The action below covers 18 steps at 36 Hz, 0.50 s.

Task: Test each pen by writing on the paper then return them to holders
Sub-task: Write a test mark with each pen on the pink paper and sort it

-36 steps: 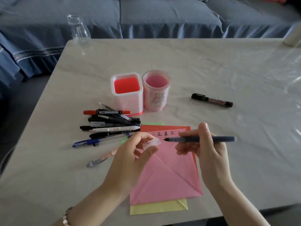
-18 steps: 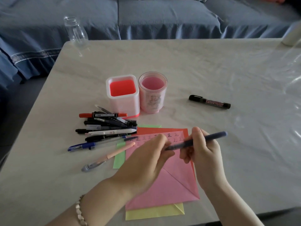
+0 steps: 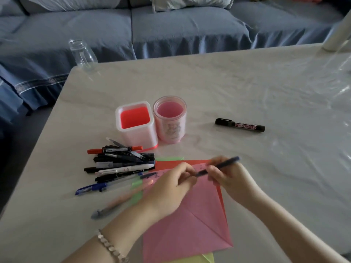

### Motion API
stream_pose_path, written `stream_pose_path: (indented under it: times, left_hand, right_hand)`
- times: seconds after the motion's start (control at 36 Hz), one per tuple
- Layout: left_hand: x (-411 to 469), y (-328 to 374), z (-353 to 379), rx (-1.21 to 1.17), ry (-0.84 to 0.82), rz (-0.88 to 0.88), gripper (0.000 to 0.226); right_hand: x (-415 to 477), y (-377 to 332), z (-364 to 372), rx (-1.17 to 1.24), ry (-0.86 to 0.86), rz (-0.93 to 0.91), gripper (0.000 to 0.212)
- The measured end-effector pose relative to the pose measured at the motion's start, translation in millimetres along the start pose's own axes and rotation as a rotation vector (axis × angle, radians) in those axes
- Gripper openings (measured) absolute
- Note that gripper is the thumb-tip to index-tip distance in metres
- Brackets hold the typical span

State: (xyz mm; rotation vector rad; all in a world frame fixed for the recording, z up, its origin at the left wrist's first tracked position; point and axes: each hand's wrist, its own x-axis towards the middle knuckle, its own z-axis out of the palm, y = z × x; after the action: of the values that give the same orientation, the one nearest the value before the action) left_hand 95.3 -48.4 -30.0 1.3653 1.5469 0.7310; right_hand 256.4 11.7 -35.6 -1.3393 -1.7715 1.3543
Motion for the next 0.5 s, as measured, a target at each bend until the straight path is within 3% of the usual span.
stream_pose_path:
  times: [0.06, 0.17, 0.28, 0.36, 0.42, 0.5]
  left_hand:
    - [-2.2, -9.0, -3.7, 0.034, 0.185, 0.023, 0.008]
    - [-14.2, -19.7, -14.3, 0.104, 0.359, 0.047, 0.01]
    - [-31.2, -31.7, -26.4, 0.226, 0.425, 0.097, 0.013]
    - [-39.2, -49.3, -36.7, 0.325, 0.462, 0.133, 0.016]
    - [-44.6, -60.1, -44.8, 0.434, 0.527, 0.163, 0.004]
    - [-54.5, -75.0, -55.8, 0.577, 0.577, 0.209, 0.02]
  right_hand:
    - [21.4, 11.7, -13.9, -0.273, 0.078, -0.08, 0.014]
    - [71.9, 17.9, -43.8, -0.687, 0.323, -0.173, 0.049]
    - [102.2, 29.0, -54.8, -0.985, 0.23, 0.009, 0.057]
    - [104.0, 33.2, -54.0, -1.055, 0.222, 0.0, 0.044]
    - [97.6, 31.5, -48.5, -1.047, 0.214, -0.025, 0.033]
    - [76.8, 21.8, -35.0, -0.923, 0.183, -0.042, 0.03]
